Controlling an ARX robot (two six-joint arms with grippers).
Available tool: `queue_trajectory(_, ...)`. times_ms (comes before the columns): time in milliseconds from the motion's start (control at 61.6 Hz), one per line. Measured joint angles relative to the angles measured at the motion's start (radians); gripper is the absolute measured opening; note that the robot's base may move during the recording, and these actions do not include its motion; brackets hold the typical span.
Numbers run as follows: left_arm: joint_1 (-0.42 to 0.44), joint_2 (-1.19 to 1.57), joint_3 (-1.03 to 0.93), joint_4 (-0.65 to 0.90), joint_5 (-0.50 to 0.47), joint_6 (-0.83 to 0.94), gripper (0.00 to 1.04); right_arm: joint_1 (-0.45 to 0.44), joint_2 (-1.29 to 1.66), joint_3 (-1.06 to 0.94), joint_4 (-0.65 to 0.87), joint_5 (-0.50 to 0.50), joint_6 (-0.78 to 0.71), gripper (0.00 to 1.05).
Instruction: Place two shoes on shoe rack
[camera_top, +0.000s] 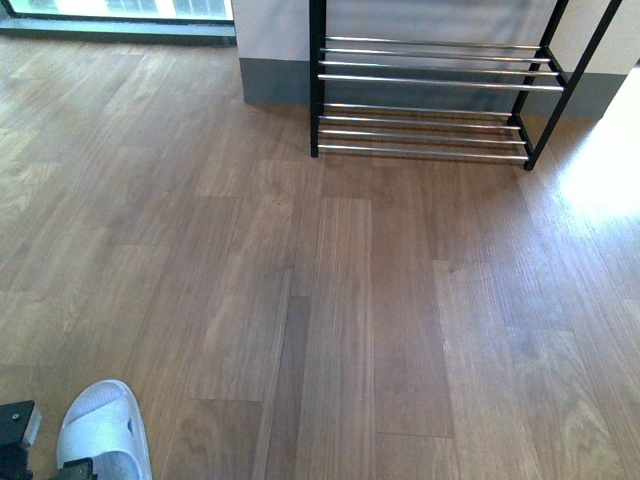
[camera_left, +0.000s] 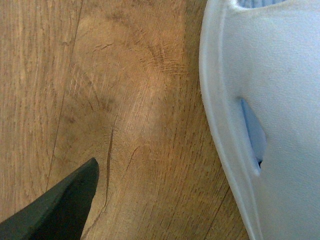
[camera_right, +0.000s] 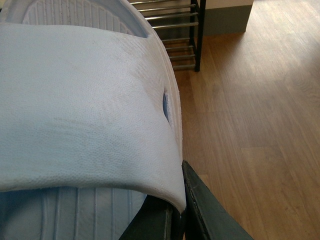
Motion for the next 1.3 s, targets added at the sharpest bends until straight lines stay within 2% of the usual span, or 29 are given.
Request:
queue_trajectory(406,0.006,0.006,0.058,-0.066,0.053,0.093,0.3,0.0,0.0,0.0,0.0,0.0,0.0,0.01)
queue_trajectory(698,0.002,-0.012,0.065,-0.066,0.041,0.15,0.07,0.0,0.0,0.0,0.0,0.0,0.0,0.01)
queue_trajectory(779,0.0,-0.026,0.07,-0.034,0.017,0.193,0.05,0.0,0.0,0.0,0.0,0.0,0.0,0.01)
queue_trajectory(925,0.029,-0.126,0.098,0.057,-0.117,0.269,0.03,0.0,0.0,0.0,0.0,0.003,0.0,0.01)
queue_trajectory(1054,0.059,-0.295,0.029,0.092,-0.114,0.303,0.03,0.0,0.0,0.0,0.0,0.0,0.0,0.01)
queue_trajectory(1298,0.057,-0.45,-0.062,0.087,-0.059,0.317,0.03,0.0,0.0,0.0,0.0,0.0,0.0,0.01)
